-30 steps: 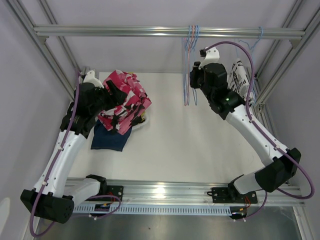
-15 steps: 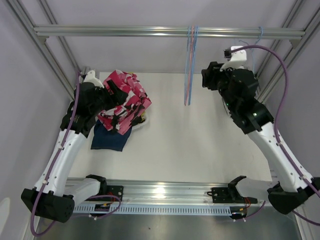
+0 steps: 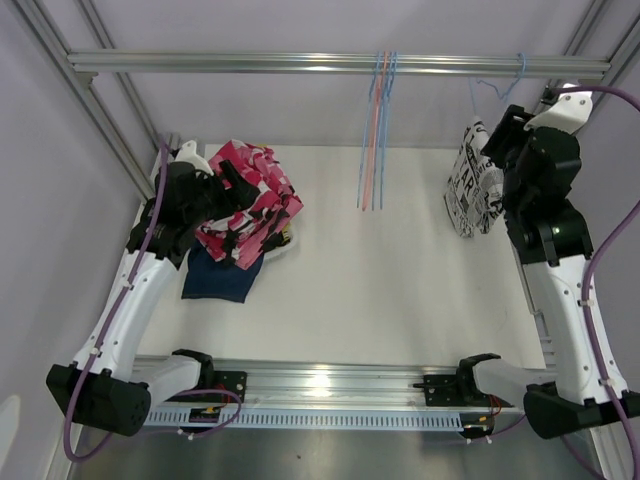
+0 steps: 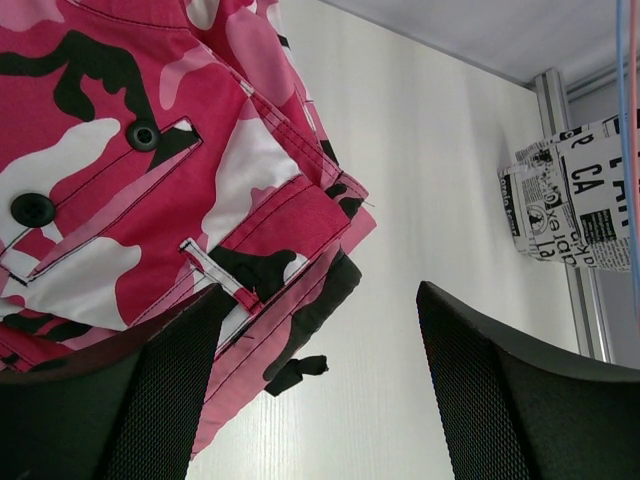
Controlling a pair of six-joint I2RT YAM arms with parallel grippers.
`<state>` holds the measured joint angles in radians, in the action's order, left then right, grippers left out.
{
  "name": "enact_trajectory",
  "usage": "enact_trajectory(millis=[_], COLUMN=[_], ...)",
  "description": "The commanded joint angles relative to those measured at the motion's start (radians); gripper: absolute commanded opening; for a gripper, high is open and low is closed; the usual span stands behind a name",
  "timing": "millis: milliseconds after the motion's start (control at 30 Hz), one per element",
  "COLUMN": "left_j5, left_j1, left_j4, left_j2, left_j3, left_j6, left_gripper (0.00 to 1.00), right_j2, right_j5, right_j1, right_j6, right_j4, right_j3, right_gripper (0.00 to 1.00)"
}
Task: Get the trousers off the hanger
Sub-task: Pick up the hanger from the clothesline.
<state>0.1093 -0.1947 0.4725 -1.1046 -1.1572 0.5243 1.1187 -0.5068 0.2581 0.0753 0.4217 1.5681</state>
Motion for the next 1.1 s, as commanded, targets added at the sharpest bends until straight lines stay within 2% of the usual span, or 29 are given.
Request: enact_trajectory(millis=[0,67,300,400,533,600,733,933,1067], left_j5=[0.033,0.047,0.061,0.069,0.073,0.076,0.082,0.086,0.086], left_j1=[0.012,0.014,0.014,0.012,0.012,0.012,0.012,0.012,0.012], left_j4=[-0.032,-0.038,-0.037,-0.041,-0.040,-0.040,-0.041,-0.043,-0.043], left_j2=[-0.009,-0.009,-0.011,-0.008,-0.009,-0.009,-0.006,-0.006,-0.008], left_j3=[0.005,0.008,0.008,0.010,0.010,0.008,0.010,0.008,0.010], left_j6=[0.016,0.020,0.025,0.026,0.028,0.028,0.029,0.029,0.029], left_gripper=[0.82,0.82,0.82,0.82,0.82,0.82,0.82,0.82,0.82], right_j2=[0.052,0.084,0.168,0.197,0.213,0.205,0.159,0.138,0.118], right_j5=[0.049,0.125,0.267,0.365,0.410,0.473,0.719,0.902,1.042], right_j1=[-0.106,-0.173,-0.281,-0.295,-0.306,-0.322,-0.358,-0.388,-0.427], right_j6=[0.090,0.116,0.162,0.159,0.161,0.170,0.195,0.285,0.392], right_j4=[0.072,0.072,0.029,-0.004,-0.012,-0.055,-0.164,-0.280,-0.459], right_j3=[0.023,0.007,-0.031,-0.045,-0.074,-0.101,-0.180,-0.256,-0.345], right_gripper=[0.60,0.60,0.61,0.60,0.60,0.60,0.60,0.58,0.57])
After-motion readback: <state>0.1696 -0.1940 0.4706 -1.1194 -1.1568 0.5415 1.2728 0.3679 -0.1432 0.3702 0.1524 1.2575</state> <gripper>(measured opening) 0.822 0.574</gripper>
